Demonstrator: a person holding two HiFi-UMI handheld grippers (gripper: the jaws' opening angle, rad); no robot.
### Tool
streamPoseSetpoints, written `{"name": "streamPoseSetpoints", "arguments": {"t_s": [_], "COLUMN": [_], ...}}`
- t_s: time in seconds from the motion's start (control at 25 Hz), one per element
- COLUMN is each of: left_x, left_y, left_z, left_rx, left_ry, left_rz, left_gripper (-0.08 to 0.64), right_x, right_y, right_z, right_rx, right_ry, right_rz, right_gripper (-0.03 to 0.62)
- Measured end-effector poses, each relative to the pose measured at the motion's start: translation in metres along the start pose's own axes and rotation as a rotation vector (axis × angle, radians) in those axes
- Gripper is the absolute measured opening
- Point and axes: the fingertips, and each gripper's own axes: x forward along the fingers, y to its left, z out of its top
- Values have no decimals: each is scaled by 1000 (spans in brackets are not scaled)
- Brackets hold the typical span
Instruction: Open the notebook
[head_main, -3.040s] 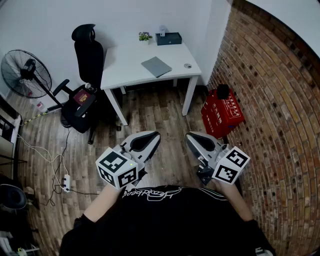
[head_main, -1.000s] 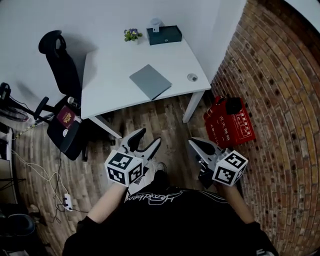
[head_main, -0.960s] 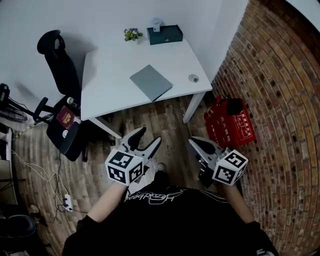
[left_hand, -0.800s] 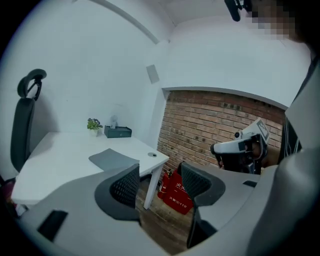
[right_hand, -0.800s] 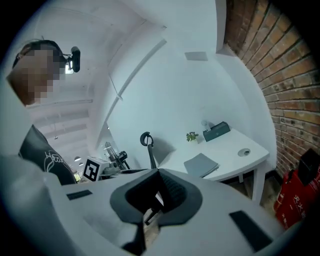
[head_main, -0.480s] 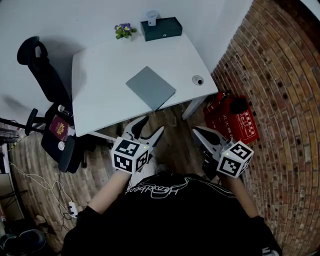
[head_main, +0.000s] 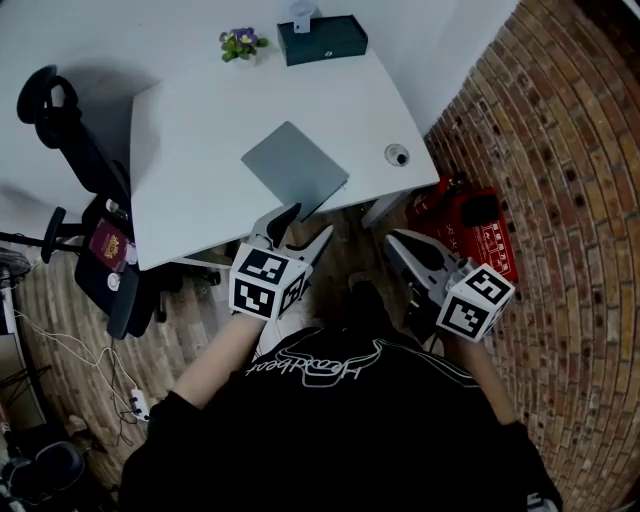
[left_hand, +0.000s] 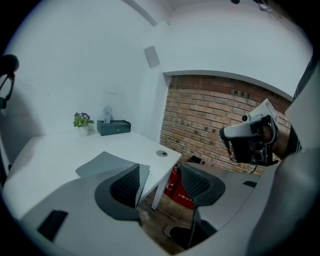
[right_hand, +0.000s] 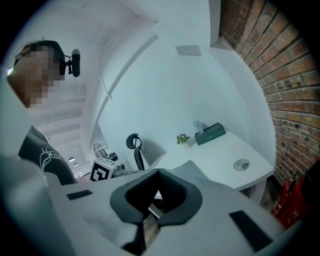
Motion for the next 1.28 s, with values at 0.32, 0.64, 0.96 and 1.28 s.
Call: {"name": "streamPoseSetpoints", "arguments": {"t_s": [0.32,0.64,0.96,1.28], "left_x": [51,104,146,163], "left_y": [12,26,46,55], "left_z": [11,2,-24,-39], "left_rx": [-17,19,5,47], "left_ry": [50,132,221,282], "left_rz": [99,218,314,404], "left_gripper": [265,265,265,265], "right_x": [20,39,53,60], "right_y": [-52,-99,-128,-137], "right_z": [35,68,79,83], "right_rx": [-9,-35,-72,-108], "right_ry": [58,109,166,211], "right_rz": [82,170,249,309], "right_gripper": [0,0,0,0]}}
